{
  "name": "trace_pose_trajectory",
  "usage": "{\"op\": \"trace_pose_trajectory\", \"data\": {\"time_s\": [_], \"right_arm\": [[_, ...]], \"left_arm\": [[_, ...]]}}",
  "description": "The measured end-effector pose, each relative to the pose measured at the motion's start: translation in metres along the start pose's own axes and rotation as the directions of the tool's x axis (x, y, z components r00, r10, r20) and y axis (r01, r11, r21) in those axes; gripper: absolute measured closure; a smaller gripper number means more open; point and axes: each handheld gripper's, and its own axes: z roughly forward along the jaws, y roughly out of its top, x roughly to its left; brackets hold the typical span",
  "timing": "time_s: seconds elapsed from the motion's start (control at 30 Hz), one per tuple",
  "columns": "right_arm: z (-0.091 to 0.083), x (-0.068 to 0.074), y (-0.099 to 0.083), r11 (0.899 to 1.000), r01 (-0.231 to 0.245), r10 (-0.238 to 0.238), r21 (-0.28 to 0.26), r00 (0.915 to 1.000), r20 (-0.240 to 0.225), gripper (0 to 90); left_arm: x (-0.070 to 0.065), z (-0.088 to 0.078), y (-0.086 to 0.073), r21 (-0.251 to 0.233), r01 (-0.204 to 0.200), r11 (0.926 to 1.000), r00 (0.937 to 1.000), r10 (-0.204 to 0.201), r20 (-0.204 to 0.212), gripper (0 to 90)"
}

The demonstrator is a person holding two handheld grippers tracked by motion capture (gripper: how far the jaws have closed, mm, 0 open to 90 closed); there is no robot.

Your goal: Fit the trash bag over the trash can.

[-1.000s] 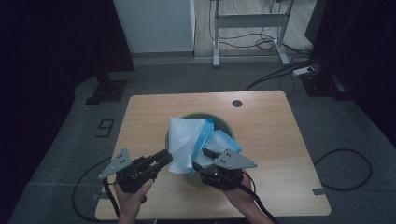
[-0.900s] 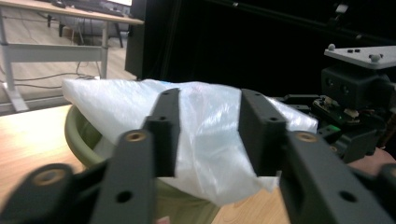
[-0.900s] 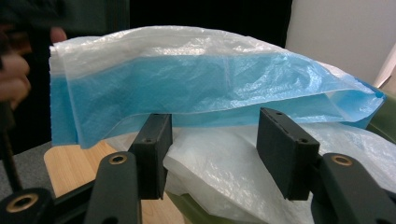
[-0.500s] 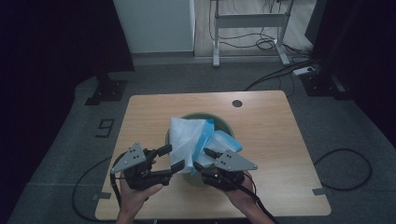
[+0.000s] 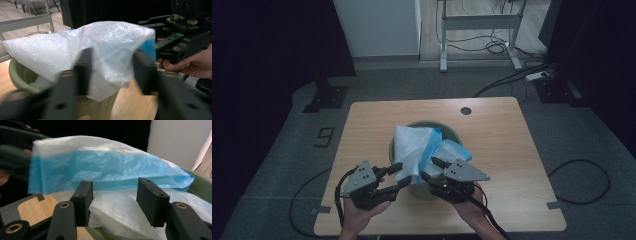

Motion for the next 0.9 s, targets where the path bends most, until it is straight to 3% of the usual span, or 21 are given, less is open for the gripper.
{"op": "trace_pose_trajectory", "data": {"time_s": [0.07,0.13,0.23,0.33,0.43,0.5,0.63,0.73,0.9], "right_arm": [[0.0,0.0,0.0,1.0,0.001,-0.001,-0.001,1.0,-0.002,46.3],[-0.001,-0.001,-0.001,1.0,-0.001,0.001,-0.002,1.0,-0.003,46.2],[-0.004,-0.003,-0.002,1.0,-0.005,0.005,-0.005,1.0,0.0,45.9],[-0.007,-0.006,-0.002,1.0,-0.01,0.01,-0.01,0.9999,0.0,45.1],[-0.009,-0.008,-0.001,1.0,-0.016,0.016,-0.017,0.9998,-0.011,43.6],[-0.008,-0.008,0.0,1.0,-0.022,0.022,-0.016,0.9997,-0.012,41.8],[-0.005,-0.01,0.001,0.999,-0.044,0.044,-0.022,0.999,-0.004,36.5],[-0.005,-0.016,0.004,0.997,-0.063,0.063,-0.032,0.9978,-0.02,34.9],[0.0,-0.028,0.012,0.996,-0.085,0.082,-0.022,0.993,-0.084,31.5]], "left_arm": [[0.003,0.003,-0.001,0.011,0.016,0.9998,0.9998,-0.016,0.016,75.7],[0.004,0.003,-0.004,0.003,0.024,0.9997,0.9997,-0.024,-0.001,83.3],[0.008,-0.005,-0.011,-0.069,0.069,0.9953,0.9976,-0.069,-0.006,87.5],[0.011,-0.015,-0.018,-0.147,0.12,0.9818,0.9928,-0.119,0.014,88.4],[0.013,-0.024,-0.021,-0.21,0.167,0.9634,0.9859,-0.16,0.049,88.8],[0.013,-0.028,-0.021,-0.24,0.181,0.9537,0.9831,-0.169,0.069,88.9],[0.011,-0.034,-0.019,-0.273,0.183,0.9446,0.9824,-0.165,0.088,89.0],[0.012,-0.037,-0.018,-0.287,0.201,0.9365,0.9765,-0.169,0.134,89.0],[0.014,-0.036,-0.017,-0.291,0.203,0.9348,0.9723,-0.157,0.173,89.1]]}}
